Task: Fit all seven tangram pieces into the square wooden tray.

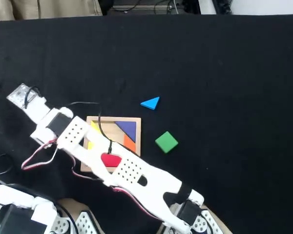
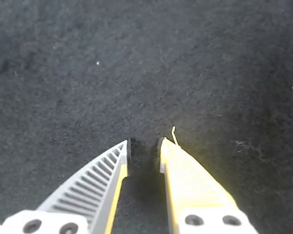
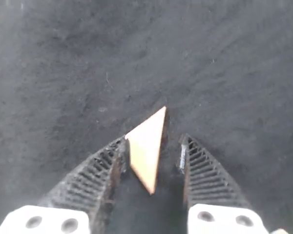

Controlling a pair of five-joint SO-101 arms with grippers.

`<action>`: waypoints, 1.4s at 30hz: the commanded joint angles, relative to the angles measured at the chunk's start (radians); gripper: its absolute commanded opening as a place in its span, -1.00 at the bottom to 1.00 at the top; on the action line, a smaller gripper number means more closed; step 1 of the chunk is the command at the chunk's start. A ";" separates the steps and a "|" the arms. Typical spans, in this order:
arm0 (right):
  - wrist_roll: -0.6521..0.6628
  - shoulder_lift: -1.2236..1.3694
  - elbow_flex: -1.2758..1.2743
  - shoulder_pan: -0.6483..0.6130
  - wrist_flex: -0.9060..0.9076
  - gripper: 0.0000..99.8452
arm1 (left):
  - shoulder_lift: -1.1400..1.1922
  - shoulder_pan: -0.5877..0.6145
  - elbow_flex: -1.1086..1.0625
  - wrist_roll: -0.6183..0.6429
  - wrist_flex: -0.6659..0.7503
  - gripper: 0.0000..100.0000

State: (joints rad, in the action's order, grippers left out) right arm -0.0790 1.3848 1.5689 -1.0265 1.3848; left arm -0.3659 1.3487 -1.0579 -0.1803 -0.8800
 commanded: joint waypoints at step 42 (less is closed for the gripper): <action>0.017 -0.027 -0.031 -0.029 -0.002 -0.54 | -0.002 -0.016 -0.007 -0.003 0.005 -0.75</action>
State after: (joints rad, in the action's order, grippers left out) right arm -0.0667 1.3848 1.5244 -1.0648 1.3709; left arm -0.3659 1.3456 -1.0579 -0.1803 -0.8800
